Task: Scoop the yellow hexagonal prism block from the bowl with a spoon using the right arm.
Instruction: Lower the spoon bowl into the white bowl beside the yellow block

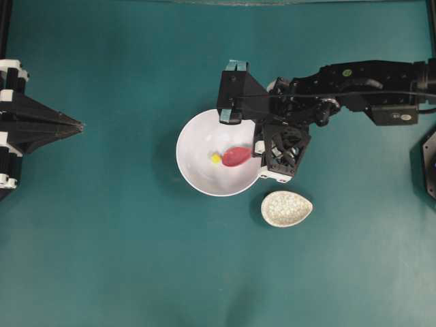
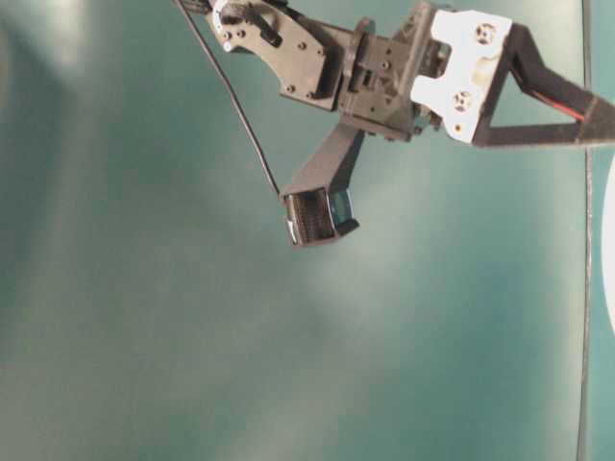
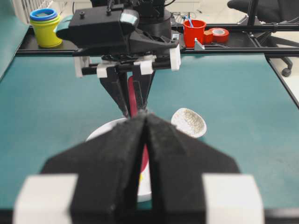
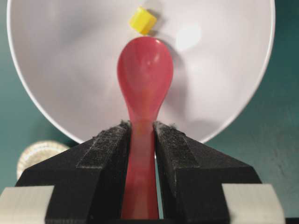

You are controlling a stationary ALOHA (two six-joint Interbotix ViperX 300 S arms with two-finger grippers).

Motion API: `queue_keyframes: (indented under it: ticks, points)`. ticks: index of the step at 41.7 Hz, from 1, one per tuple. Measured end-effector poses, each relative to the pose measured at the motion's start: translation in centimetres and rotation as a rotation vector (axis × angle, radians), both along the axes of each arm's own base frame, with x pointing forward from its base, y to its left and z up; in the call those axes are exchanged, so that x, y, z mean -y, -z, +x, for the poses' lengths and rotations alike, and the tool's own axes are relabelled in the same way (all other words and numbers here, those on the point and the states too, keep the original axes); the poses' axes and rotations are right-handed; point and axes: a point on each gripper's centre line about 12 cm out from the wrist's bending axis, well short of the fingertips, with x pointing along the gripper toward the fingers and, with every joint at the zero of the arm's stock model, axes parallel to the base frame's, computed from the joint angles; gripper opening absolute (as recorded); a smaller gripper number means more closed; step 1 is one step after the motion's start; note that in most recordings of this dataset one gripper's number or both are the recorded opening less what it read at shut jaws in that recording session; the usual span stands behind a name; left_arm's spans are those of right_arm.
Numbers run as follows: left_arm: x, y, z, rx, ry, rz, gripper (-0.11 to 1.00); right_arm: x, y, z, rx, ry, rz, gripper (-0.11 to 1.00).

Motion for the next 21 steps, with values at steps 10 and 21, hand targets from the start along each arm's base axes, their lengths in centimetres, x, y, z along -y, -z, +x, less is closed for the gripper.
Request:
queue_keyframes:
  ticks: [10, 21]
  points:
    - [0.0, 0.0, 0.0, 0.000, -0.002, -0.002, 0.00, -0.1, 0.6, 1.0, 0.001, -0.009, -0.004, 0.23]
    - [0.0, 0.0, 0.0, 0.000, -0.002, 0.000, 0.00, 0.2, 0.2, 2.1, 0.061, -0.014, -0.041, 0.23]
